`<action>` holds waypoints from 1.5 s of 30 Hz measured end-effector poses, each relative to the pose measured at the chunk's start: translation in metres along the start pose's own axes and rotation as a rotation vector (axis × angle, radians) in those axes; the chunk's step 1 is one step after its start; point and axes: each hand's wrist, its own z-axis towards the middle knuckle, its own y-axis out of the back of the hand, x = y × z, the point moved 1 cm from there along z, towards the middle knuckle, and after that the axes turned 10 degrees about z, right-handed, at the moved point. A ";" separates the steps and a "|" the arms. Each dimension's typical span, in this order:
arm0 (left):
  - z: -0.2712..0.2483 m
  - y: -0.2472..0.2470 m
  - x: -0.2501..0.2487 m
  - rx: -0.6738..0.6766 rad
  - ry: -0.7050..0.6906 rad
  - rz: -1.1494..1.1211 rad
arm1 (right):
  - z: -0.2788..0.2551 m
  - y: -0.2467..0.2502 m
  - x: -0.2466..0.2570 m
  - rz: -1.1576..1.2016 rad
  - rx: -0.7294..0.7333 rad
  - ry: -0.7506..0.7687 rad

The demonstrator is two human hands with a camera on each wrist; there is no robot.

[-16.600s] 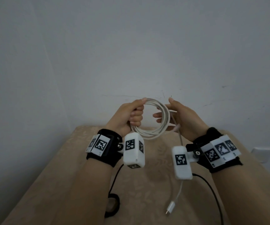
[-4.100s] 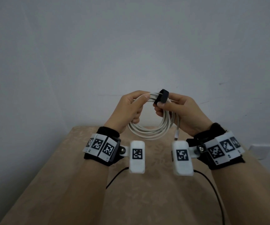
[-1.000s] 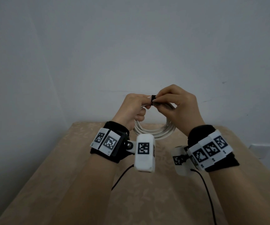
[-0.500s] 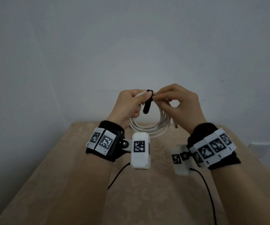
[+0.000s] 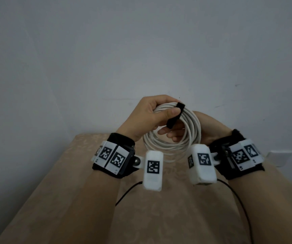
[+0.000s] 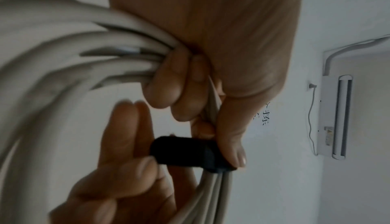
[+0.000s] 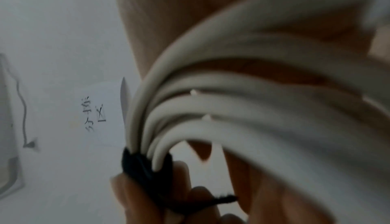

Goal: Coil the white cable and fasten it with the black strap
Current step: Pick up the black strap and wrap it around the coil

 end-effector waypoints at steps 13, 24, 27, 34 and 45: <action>0.003 0.003 0.015 0.025 0.067 -0.058 | 0.006 0.013 0.001 0.019 -0.188 0.277; 0.005 0.003 0.022 -0.001 0.239 -0.130 | 0.005 0.015 0.013 -0.140 -0.318 0.517; 0.005 0.001 0.024 -0.008 0.259 -0.115 | 0.008 0.017 0.010 -0.145 -0.333 0.511; 0.007 -0.004 0.025 -0.047 0.256 -0.069 | 0.011 0.020 0.007 -0.126 -0.327 0.524; 0.007 0.001 0.038 -0.088 0.298 0.060 | 0.002 0.004 0.012 -0.841 -0.361 0.745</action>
